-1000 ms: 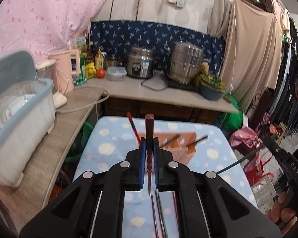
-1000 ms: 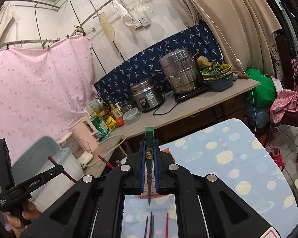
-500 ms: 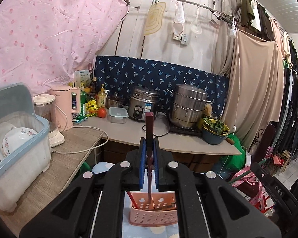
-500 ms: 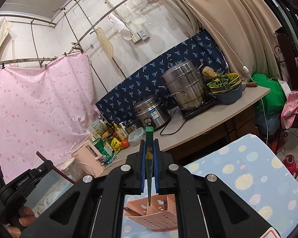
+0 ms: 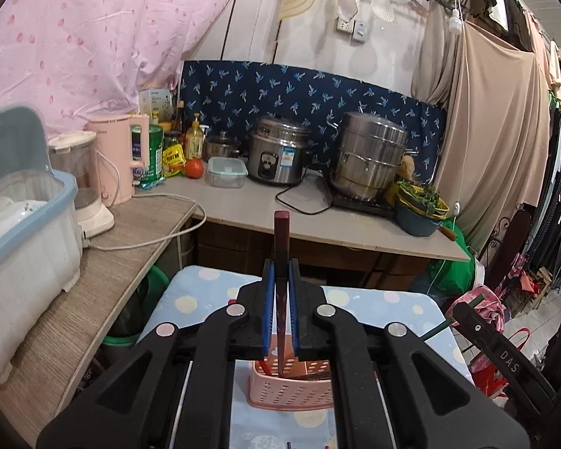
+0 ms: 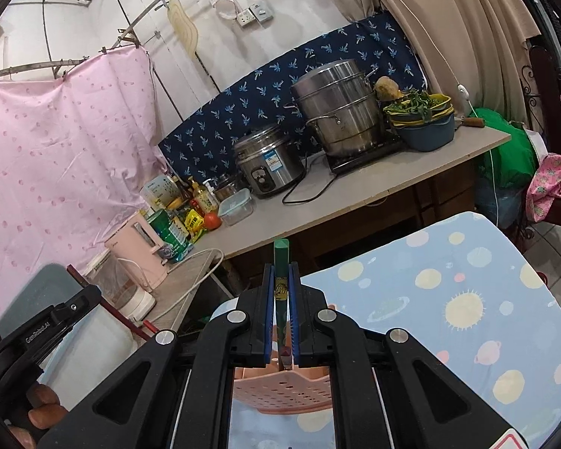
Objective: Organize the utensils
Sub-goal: 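Open both tools to drop the chopsticks into the basket, then move both tools back down to the remaining chopsticks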
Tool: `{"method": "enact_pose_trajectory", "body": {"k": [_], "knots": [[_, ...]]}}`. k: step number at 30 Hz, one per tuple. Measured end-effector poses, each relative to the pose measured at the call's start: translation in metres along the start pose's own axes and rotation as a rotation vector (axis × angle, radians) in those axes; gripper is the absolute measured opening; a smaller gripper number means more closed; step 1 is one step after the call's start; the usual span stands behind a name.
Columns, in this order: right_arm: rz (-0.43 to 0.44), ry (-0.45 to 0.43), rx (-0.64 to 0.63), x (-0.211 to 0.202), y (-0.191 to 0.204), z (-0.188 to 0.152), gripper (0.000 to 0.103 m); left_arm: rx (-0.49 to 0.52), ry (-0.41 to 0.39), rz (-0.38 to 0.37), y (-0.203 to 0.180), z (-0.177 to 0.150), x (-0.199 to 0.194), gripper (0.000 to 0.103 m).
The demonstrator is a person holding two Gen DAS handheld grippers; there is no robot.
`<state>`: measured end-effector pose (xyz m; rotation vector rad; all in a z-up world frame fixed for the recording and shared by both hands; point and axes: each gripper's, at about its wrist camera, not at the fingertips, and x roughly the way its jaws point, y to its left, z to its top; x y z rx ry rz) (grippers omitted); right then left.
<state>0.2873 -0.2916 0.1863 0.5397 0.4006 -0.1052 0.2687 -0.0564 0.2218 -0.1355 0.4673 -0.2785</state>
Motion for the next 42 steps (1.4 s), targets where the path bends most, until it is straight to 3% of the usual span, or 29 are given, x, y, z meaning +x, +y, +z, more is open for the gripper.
{"method": "enact_pose_trajectory", "body": {"k": [4, 6, 8, 19, 27, 34, 42], "knots": [[0.004, 0.028, -0.003, 0.005, -0.001, -0.006, 0.012, -0.026, 0.009, -0.02, 0.005, -0.007, 0.004, 0.008], [0.005, 0.028, -0.003, 0.004, -0.001, -0.008, 0.021, -0.038, 0.022, -0.02, 0.006, -0.008, 0.004, 0.02], [0.009, 0.022, 0.003, 0.001, -0.001, -0.008, 0.031, -0.052, 0.026, -0.004, 0.008, -0.008, 0.004, 0.049], [0.016, -0.001, -0.008, -0.023, 0.006, -0.009, 0.031, -0.05, 0.035, -0.009, 0.007, -0.013, -0.012, 0.049], [0.03, 0.028, 0.011, -0.051, 0.003, -0.029, 0.031, -0.032, 0.083, -0.024, 0.008, -0.03, -0.031, 0.056], [0.017, 0.125, 0.024, -0.071, -0.011, -0.077, 0.031, -0.019, 0.165, -0.026, 0.014, -0.071, -0.045, 0.056], [-0.047, 0.31, -0.02, -0.091, -0.031, -0.161, 0.031, 0.004, 0.286, -0.023, 0.023, -0.136, -0.058, 0.056]]}}
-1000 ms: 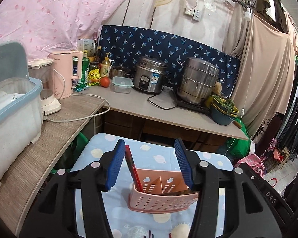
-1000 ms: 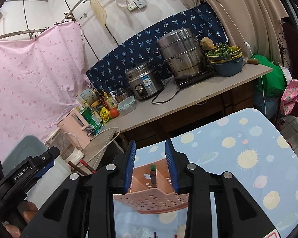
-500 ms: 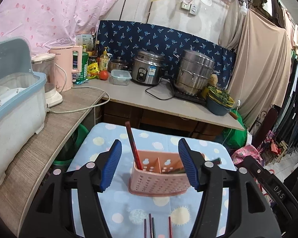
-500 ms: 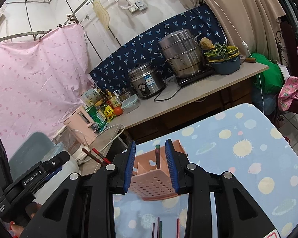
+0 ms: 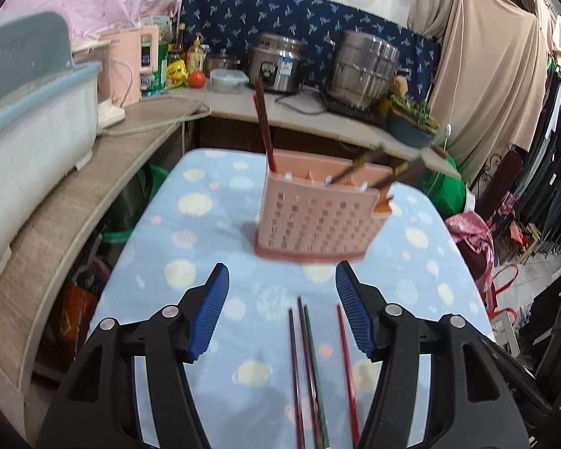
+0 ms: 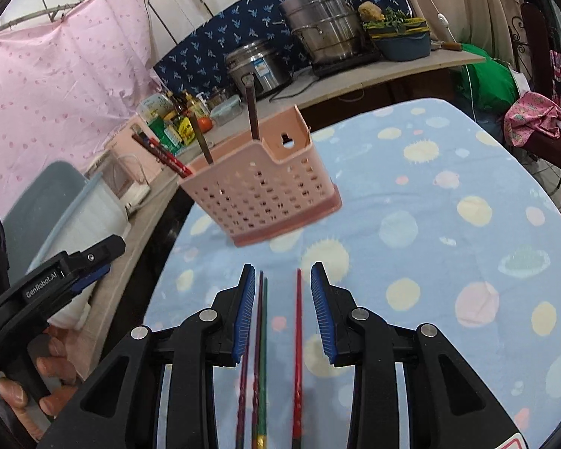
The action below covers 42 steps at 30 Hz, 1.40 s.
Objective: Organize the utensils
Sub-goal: 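Move both tools back down to the remaining chopsticks, then grasp a red chopstick with the right tool while the left tool grasps a dark-red chopstick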
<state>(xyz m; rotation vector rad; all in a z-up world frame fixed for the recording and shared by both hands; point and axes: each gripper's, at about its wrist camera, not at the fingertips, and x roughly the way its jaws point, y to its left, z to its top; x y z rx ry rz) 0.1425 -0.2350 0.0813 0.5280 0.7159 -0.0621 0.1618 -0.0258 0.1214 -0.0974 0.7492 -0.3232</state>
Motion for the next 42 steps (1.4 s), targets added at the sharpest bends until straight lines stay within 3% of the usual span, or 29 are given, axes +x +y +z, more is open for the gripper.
{"method": "enact_pose_trajectory", "body": {"k": [10, 19, 25, 35, 42], "knots": [[-0.03, 0.135, -0.053, 0.011, -0.002, -0.064, 0.031, 0.057, 0.133, 0.038, 0.004, -0.067, 0.015, 0.056], [-0.071, 0.182, -0.145, 0.017, 0.01, -0.098, 0.031, 0.055, 0.224, 0.054, 0.014, -0.11, 0.024, 0.056], [-0.085, 0.198, -0.191, 0.019, 0.016, -0.111, 0.028, 0.046, 0.243, 0.055, 0.019, -0.126, 0.022, 0.056], [-0.103, 0.222, -0.21, 0.024, 0.016, -0.124, 0.01, 0.071, 0.252, 0.042, 0.011, -0.144, 0.018, 0.061], [-0.11, 0.206, -0.21, 0.021, 0.013, -0.126, 0.007, 0.101, 0.273, 0.018, 0.002, -0.153, 0.018, 0.061]]}}
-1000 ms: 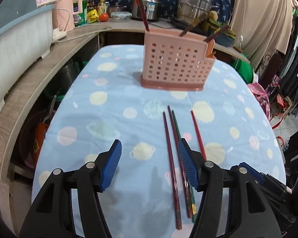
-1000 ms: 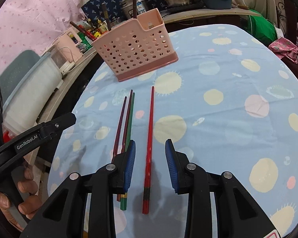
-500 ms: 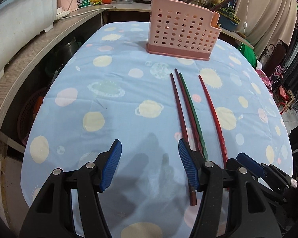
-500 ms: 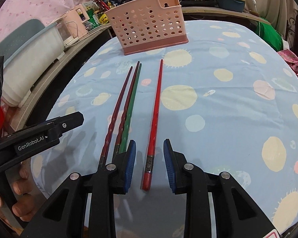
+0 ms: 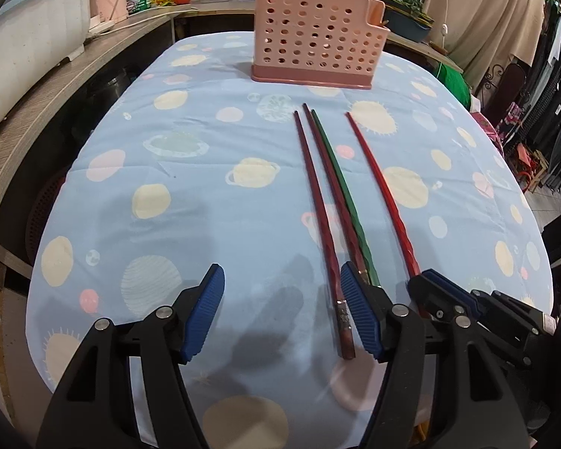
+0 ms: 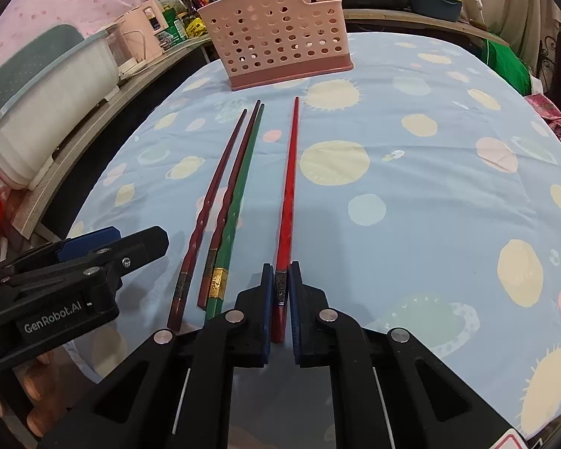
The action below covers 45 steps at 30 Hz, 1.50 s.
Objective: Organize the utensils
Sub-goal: 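Grasp a red chopstick with the right tool while the left tool grasps a dark-red chopstick, then lift and carry both chopsticks over the pink basket with both tools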
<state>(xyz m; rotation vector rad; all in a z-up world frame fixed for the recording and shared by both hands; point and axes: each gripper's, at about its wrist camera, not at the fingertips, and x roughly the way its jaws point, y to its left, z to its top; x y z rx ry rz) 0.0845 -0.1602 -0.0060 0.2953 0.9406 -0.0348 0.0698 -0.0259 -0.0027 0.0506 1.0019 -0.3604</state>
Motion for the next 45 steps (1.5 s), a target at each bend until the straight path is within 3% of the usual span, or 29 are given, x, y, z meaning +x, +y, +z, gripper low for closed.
{"method": "enact_pose_trajectory", "body": {"k": [12, 19, 24, 29, 32, 45], "knots": [[0.017, -0.007, 0.039, -0.001, -0.007, -0.002, 0.007, 0.044, 0.033, -0.008, -0.013, -0.011, 0.008, 0.061], [0.017, -0.008, 0.039, -0.002, -0.007, -0.002, 0.007, 0.057, 0.051, 0.003, -0.015, -0.014, 0.014, 0.055], [0.015, -0.009, 0.037, -0.002, -0.006, -0.002, 0.007, 0.081, 0.041, 0.021, -0.019, -0.016, 0.013, 0.042], [0.0, -0.01, 0.03, -0.002, -0.004, -0.002, 0.007, 0.081, 0.037, 0.017, -0.016, -0.017, 0.012, 0.018], [-0.002, -0.018, 0.044, -0.002, -0.005, -0.003, 0.007, 0.068, 0.039, 0.012, -0.01, -0.016, 0.012, 0.01], [0.005, -0.034, 0.055, -0.003, -0.006, -0.006, 0.007, 0.091, 0.073, 0.048, -0.014, -0.013, 0.014, 0.007]]}}
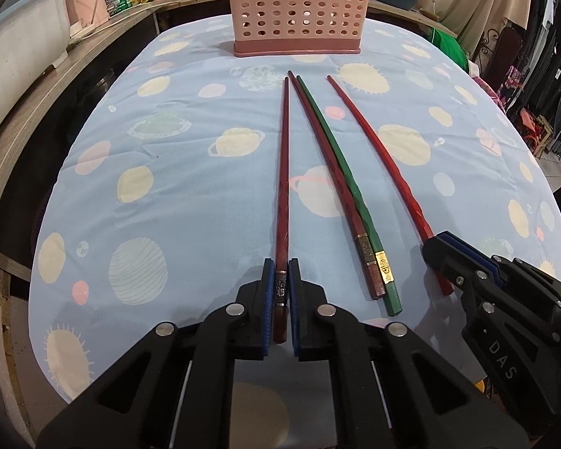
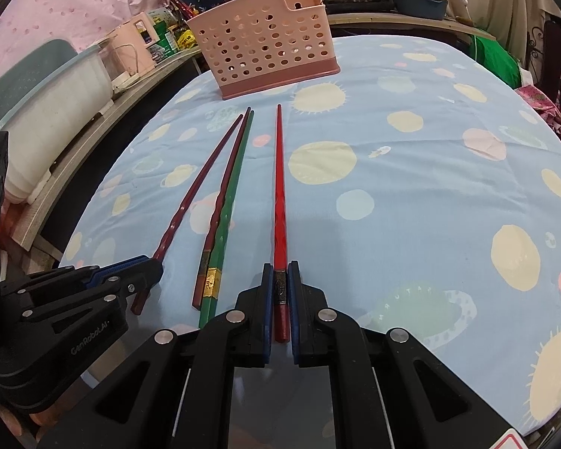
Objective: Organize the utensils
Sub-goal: 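Lift and carry both chopsticks over the pink basket with both tools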
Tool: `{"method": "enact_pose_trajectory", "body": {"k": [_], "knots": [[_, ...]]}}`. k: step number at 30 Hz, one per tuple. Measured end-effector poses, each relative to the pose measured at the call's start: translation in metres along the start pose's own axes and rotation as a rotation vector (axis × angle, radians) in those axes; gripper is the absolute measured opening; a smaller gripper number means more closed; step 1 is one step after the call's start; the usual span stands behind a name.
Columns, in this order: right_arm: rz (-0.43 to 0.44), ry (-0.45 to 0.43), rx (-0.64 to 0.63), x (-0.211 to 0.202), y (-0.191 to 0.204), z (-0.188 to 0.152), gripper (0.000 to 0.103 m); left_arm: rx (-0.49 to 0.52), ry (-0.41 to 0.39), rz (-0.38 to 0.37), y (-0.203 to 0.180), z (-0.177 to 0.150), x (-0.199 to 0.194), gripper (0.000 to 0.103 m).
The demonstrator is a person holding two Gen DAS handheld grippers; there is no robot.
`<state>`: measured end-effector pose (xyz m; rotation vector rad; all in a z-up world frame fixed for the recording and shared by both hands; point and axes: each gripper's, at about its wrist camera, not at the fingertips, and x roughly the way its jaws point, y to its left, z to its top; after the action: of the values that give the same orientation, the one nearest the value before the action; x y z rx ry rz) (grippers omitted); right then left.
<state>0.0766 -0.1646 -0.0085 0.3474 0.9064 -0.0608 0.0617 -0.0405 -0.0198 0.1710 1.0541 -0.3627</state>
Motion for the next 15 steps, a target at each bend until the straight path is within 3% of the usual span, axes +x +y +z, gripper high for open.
{"method": "enact_pose_trajectory", "body": {"k": [10, 15], "knots": [[0.02, -0.009, 0.033, -0.007, -0.005, 0.003, 0.007, -0.026, 0.021, -0.006, 0.006, 0.005, -0.001, 0.007], [0.024, -0.045, 0.037, -0.019, -0.007, 0.016, 0.007, -0.047, -0.013, -0.014, 0.012, 0.016, -0.011, 0.007]]}}
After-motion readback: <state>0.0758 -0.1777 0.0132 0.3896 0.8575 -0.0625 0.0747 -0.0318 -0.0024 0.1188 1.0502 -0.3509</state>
